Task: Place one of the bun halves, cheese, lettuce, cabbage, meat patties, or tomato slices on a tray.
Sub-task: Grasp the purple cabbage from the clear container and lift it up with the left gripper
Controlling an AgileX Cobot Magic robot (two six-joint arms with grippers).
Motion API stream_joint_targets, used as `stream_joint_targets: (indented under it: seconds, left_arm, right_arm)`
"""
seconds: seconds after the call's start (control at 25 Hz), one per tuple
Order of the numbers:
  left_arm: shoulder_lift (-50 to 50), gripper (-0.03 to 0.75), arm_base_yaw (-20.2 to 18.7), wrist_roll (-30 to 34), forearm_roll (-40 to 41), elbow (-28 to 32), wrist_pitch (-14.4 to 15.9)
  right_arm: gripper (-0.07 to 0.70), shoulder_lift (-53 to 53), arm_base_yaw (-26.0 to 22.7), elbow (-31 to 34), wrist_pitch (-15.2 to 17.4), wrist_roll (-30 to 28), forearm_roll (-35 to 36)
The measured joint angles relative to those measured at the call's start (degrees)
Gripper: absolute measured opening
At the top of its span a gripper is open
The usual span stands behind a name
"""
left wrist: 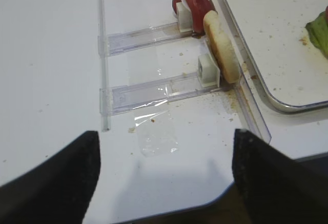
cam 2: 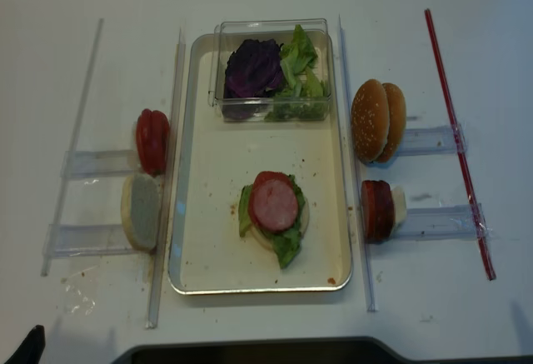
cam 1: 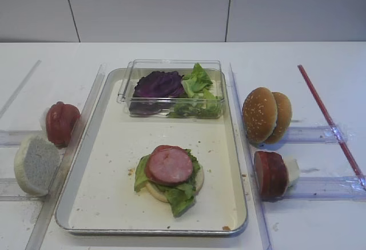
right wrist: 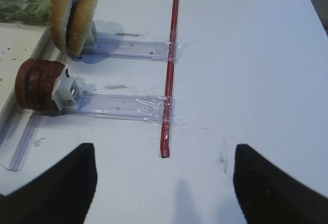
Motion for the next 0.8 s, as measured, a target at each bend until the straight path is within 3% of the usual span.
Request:
stream_joint_targets:
  seconds: [0.8]
  left_arm:
    - [0.0, 0.492, 0.0, 0.0, 0.0, 0.0, 0.0]
  right_arm:
    - [0.561, 0.0, 0.0, 0.0, 0.0, 0.0, 0.0]
